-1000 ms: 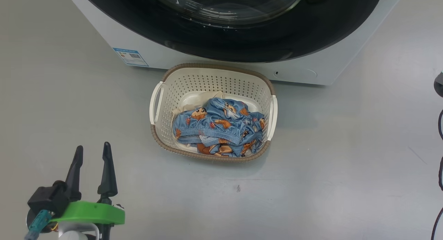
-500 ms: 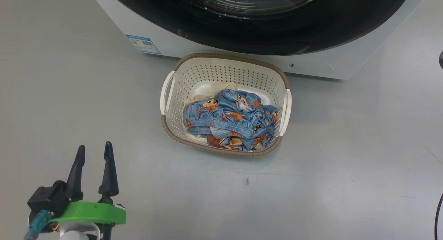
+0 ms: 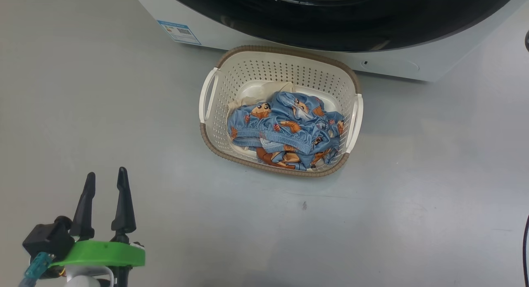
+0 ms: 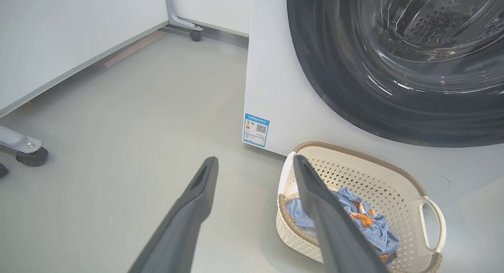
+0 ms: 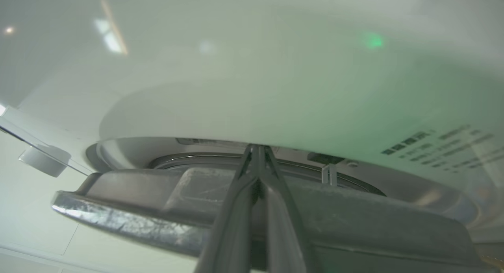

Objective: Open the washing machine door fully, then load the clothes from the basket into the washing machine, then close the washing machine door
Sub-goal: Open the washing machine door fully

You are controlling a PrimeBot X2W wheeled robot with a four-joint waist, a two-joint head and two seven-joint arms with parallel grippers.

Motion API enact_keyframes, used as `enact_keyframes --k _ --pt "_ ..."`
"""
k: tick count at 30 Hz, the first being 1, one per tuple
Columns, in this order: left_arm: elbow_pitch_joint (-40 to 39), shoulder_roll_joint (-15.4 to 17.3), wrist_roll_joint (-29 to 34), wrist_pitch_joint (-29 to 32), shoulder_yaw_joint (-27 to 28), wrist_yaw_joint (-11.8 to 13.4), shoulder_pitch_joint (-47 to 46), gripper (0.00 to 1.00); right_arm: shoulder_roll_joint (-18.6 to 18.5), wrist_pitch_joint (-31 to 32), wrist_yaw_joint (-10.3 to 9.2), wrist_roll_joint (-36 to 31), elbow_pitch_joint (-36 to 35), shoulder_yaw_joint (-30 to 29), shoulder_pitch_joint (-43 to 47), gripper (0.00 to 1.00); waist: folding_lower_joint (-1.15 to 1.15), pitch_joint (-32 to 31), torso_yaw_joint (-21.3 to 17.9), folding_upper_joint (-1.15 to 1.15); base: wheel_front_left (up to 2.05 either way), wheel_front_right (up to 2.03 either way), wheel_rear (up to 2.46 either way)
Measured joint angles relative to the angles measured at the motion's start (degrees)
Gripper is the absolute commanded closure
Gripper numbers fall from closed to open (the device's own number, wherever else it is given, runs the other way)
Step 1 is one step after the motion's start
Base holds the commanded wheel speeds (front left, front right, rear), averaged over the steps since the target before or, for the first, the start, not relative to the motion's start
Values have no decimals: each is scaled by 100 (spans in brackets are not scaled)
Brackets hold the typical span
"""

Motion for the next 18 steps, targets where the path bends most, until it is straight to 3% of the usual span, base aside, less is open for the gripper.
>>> enact_keyframes --k 18 --pt "-47 -2 0 0 80 0 -6 0 -27 111 1 0 127 103 -293 100 0 144 -14 0 0 0 0"
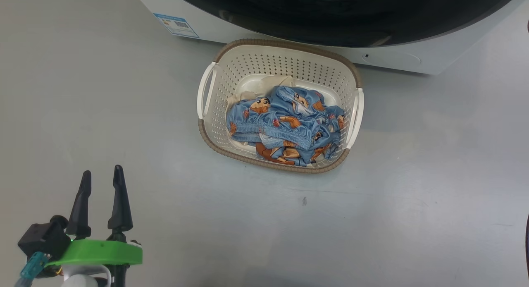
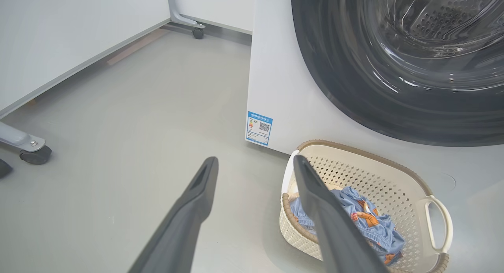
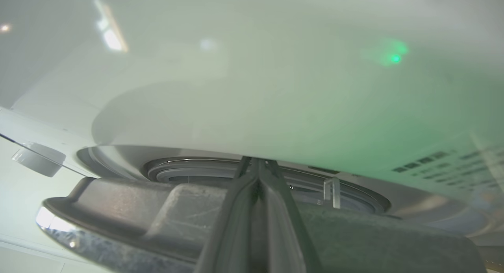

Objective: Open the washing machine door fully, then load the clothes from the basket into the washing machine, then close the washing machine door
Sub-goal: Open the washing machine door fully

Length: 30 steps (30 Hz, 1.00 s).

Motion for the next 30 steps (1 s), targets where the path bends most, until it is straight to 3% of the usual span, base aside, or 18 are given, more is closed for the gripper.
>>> enact_keyframes --k 30 --pt "11 0 1 0 24 0 -110 0 -46 420 -1 163 197 188 -8 100 0 -124 -134 0 0 0 0"
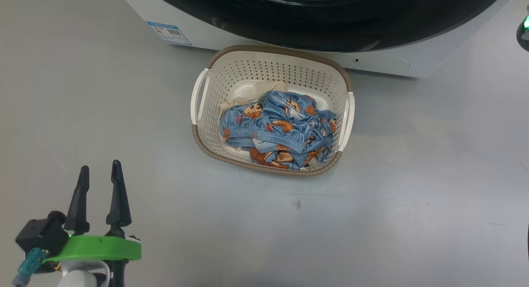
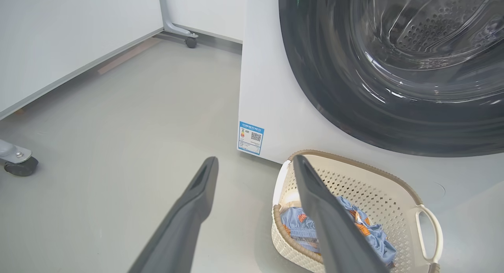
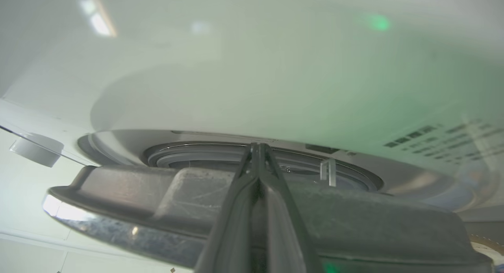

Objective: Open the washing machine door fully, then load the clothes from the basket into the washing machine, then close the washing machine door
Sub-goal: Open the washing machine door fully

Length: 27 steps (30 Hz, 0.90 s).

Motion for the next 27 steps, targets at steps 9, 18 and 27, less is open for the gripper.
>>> enact_keyframes --k 9,18,27 --pt "7 0 -1 0 -3 0 0 0 -29 134 -1 8 36 51 3 100 0 -45 -17 0 0 0 0" --pt "25 0 -10 0 0 0 0 0 -44 256 -4 9 42 157 25 100 0 -98 -40 0 0 0 0" --pt "32 0 -11 0 1 0 0 0 -36 406 -4 8 -97 288 96 100 0 -129 -81 0 0 0 0"
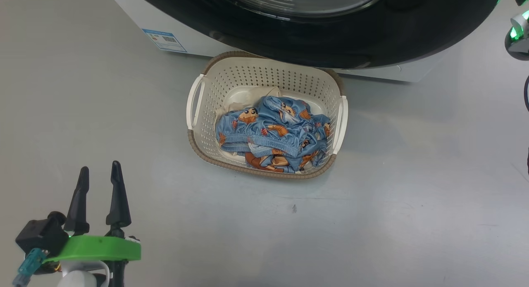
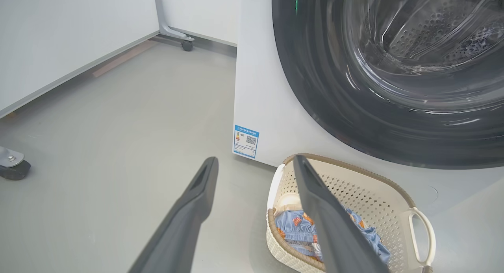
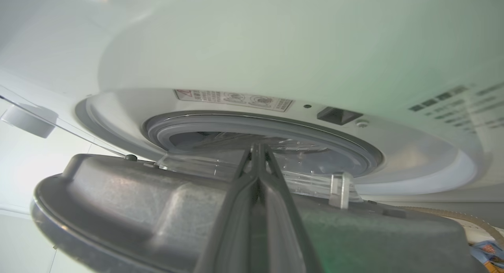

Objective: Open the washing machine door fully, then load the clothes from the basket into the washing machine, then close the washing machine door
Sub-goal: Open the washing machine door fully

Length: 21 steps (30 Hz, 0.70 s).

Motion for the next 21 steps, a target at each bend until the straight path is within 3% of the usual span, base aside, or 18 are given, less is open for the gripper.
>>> enact_keyframes --k 21 --pt "60 0 -7 0 69 0 -1 0 420 332 1 36 -249 502 495 100 0 -343 -204 0 0 0 0"
